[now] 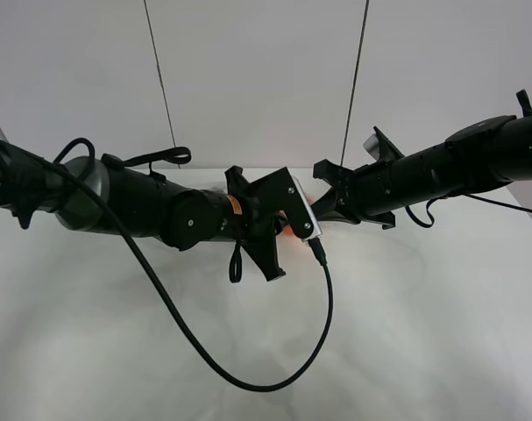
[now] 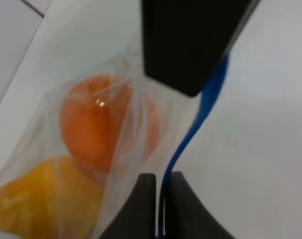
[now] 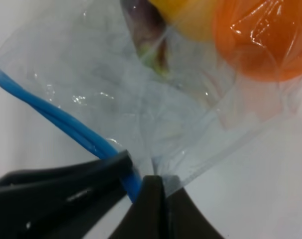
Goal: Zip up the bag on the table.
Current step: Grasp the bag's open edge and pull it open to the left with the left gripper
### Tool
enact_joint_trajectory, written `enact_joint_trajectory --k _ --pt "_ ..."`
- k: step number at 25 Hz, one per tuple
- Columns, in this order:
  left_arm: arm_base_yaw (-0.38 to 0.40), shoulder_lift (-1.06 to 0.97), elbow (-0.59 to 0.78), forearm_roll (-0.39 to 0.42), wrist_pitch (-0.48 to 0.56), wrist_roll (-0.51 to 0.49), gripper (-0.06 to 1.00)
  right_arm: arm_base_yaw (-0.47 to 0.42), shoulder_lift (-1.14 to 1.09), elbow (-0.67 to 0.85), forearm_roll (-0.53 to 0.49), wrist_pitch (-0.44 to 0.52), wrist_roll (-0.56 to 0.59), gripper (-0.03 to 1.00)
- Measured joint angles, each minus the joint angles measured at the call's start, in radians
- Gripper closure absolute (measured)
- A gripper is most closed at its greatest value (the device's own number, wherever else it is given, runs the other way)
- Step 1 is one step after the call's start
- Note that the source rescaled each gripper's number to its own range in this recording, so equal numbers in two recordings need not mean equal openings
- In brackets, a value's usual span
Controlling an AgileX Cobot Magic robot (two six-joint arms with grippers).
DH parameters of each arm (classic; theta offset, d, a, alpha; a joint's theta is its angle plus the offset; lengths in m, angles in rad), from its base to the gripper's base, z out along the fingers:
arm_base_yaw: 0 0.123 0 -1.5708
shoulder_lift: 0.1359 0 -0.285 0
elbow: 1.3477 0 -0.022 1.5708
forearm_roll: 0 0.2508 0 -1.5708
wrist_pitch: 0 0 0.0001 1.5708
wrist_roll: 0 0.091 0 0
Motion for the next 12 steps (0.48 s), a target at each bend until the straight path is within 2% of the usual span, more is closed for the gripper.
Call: enact_joint_trajectory --k 12 --pt "0.08 0.0 -0.002 0.005 0.006 0.004 0.94 0.007 0.0 -0.005 0.006 -0.005 0.0 0.97"
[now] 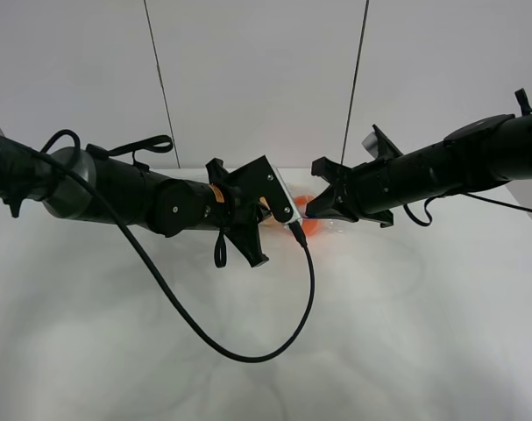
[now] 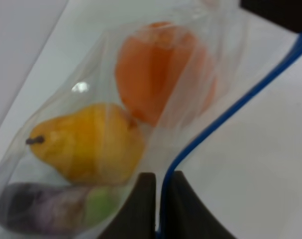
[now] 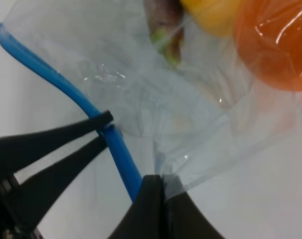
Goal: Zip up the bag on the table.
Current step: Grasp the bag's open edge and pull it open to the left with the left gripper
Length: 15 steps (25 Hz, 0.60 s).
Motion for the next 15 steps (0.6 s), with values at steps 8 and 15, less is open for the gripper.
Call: enact_joint_trajectory --k 8,15 --pt "0.047 0.0 0.0 0.0 0.014 0.042 0.94 0.002 0.0 -0.003 -0.004 -0.002 0.0 0.97" --pt "0.103 0.0 0.0 0.0 0.028 0.047 0.94 0.002 0.0 -0.003 -0.005 -0.002 0.0 0.97"
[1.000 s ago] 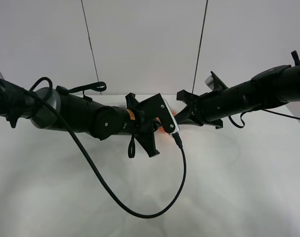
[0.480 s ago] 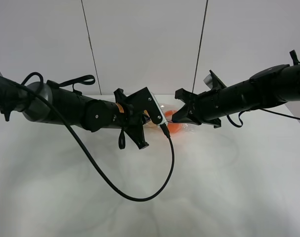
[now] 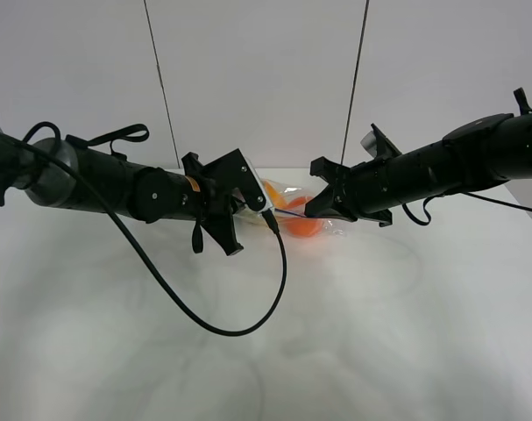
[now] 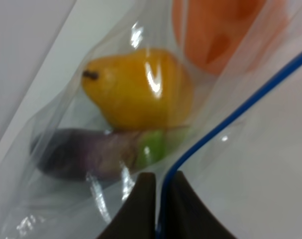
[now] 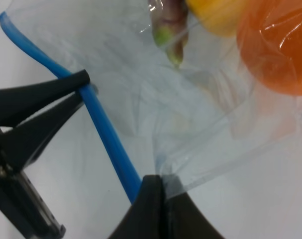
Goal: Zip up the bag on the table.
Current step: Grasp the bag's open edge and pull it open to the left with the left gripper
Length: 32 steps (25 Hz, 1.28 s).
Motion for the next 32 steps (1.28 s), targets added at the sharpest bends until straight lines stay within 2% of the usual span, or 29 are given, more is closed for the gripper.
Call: enact_joint_trajectory --k 18,32 --pt "0.121 0.0 0.0 0.002 0.013 0.007 0.94 0.003 0.0 -0.003 0.015 0.003 0.001 0.97" --pt "0.151 0.0 0.0 0.002 0.014 0.034 0.94 0.003 0.0 -0.003 0.004 0.004 0.001 0.97"
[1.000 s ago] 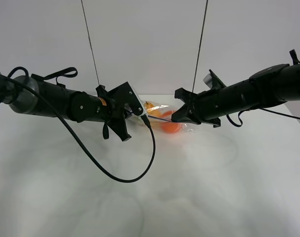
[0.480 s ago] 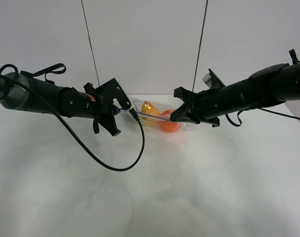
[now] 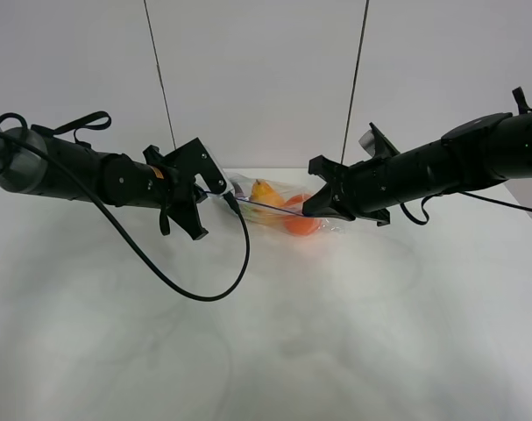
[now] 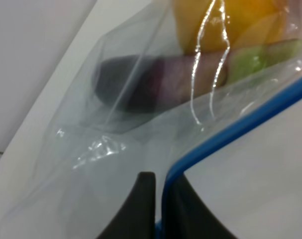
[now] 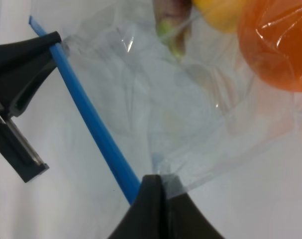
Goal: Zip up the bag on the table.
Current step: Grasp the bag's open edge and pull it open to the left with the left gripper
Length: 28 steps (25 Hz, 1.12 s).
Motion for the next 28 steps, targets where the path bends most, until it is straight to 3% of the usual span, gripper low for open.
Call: enact_joint_trajectory --k 9,28 --pt "0.071 0.0 0.0 -0.001 0.006 0.002 0.94 0.0 0.0 0.0 -0.005 -0.001 0.0 0.97" --pt "0.082 0.0 0.0 -0.002 0.006 -0.008 0.94 0.0 0.0 0.0 -0.022 -0.005 0.0 0.97"
